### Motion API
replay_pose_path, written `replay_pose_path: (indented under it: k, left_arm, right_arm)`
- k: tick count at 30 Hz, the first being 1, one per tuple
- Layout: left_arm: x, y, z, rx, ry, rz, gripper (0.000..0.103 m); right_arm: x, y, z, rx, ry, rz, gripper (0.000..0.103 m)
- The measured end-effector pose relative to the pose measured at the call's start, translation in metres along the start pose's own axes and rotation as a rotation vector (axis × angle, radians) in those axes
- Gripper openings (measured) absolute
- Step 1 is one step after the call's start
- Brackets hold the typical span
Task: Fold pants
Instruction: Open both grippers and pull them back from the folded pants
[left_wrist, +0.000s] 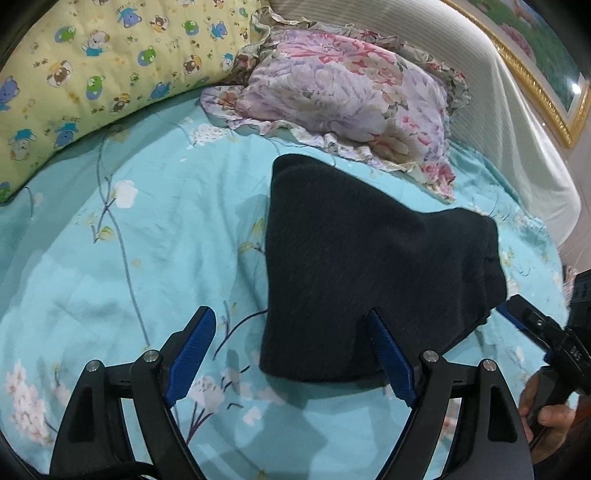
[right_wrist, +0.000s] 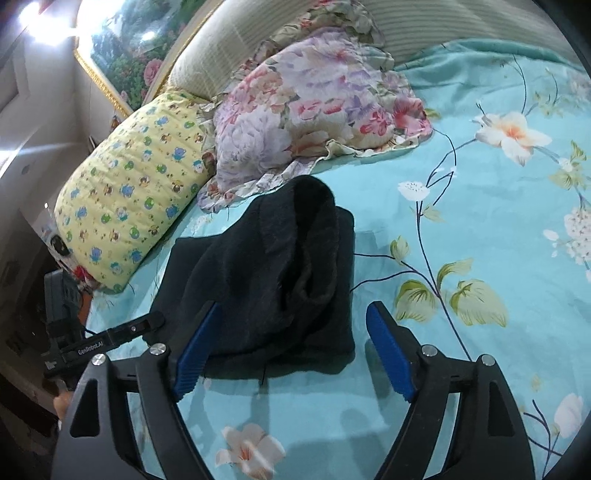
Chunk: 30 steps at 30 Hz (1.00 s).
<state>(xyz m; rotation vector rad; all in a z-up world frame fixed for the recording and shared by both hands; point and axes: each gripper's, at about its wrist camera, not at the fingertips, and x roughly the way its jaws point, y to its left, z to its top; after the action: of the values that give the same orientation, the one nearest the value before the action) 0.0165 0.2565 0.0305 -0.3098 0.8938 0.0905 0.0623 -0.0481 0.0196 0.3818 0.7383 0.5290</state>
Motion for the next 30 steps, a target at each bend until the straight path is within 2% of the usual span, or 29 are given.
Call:
replay_pose_path:
  k: [5, 16, 18, 24, 30]
  left_arm:
    - [-0.004, 0.001, -0.009, 0.006, -0.002, 0.013, 0.085]
    - [-0.019, -0.027, -0.028, 0.149, -0.071, 0.144, 0.085]
    - [-0.02, -0.032, -0.032, 0.168, -0.079, 0.174, 0.088]
    - [-0.009, -0.04, -0.043, 0.22, -0.032, 0.226, 0.089]
    - [-0.01, -0.041, -0.053, 0.221, -0.055, 0.178, 0.09]
  right_arm:
    - [0.002, 0.008, -0.011, -0.05, 0.018, -0.031, 0.083]
    - [-0.006, 0.034, -0.026, -0.172, -0.021, -0.087, 0.087]
    - [-0.007, 0.038, -0.029, -0.188, -0.02, -0.089, 0.088]
    - [-0.005, 0.051, -0.041, -0.245, -0.006, -0.107, 0.09]
    - [-0.001, 0.062, -0.052, -0.299, -0.004, -0.114, 0.092]
